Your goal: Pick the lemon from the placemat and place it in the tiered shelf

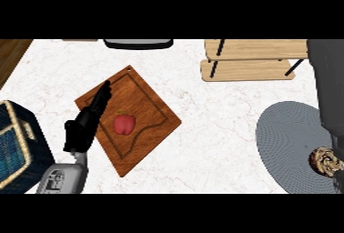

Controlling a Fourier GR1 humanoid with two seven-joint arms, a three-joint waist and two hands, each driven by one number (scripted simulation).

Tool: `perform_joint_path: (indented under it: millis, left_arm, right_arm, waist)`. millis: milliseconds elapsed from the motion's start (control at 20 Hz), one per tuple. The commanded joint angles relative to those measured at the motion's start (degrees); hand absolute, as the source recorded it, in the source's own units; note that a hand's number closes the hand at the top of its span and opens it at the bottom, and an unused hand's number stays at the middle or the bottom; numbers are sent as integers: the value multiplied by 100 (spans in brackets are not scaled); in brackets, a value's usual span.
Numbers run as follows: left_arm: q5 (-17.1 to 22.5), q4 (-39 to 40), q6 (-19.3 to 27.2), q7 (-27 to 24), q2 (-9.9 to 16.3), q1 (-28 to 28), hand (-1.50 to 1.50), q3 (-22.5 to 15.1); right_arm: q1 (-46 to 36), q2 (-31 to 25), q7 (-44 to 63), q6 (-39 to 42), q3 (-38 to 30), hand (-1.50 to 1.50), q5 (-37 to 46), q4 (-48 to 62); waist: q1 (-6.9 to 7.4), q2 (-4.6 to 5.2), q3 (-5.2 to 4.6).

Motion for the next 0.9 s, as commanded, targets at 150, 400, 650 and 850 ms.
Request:
perform_joint_path:
  millis: [150, 400, 650, 850]
  left_arm:
    - [-48, 35, 31, 94, -39, -182, 0, -27]
    - [-73, 367, 31, -176, -4, -278, 0, 54]
    - [-132, -22, 180, 263, -151, -195, 0, -67]
    - [-253, 182, 310, -93, -269, -31, 0, -148]
  right_arm:
    - [120, -16, -421, 28, -322, -150, -997, -359]
    - [79, -41, 35, 772, -109, -150, -1209, -1145]
    - [-327, 36, 200, -85, -508, -150, -1355, -1188]
    - [-352, -100, 813, -306, -710, -150, -1234, -1844]
  waist:
    - [-2, 15, 5]
    - [-35, 0, 1]
    - [1, -1, 3]
    - [-71, -21, -1]
